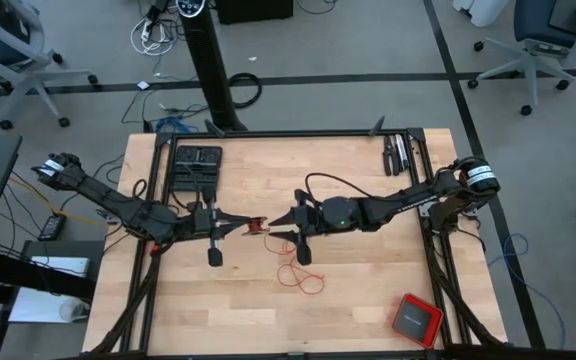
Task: Coil cords
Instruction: Uncoil the red wire from the spool
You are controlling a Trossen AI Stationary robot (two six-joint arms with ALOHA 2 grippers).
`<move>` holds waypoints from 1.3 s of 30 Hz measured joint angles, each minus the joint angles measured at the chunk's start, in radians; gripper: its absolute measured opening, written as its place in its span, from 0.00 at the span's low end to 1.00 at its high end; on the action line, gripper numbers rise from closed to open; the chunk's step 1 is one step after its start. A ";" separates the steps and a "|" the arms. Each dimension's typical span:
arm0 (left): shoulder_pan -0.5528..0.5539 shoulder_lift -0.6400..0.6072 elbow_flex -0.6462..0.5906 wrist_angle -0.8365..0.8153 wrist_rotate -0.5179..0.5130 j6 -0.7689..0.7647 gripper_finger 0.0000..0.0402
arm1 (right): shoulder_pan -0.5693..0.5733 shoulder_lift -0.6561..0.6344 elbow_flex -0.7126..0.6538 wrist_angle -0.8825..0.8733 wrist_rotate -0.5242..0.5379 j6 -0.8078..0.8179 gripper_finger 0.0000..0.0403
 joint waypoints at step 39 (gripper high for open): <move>0.006 0.067 0.000 -0.150 -0.108 -0.001 0.00 | -0.017 -0.043 0.000 -0.102 0.209 -0.079 0.01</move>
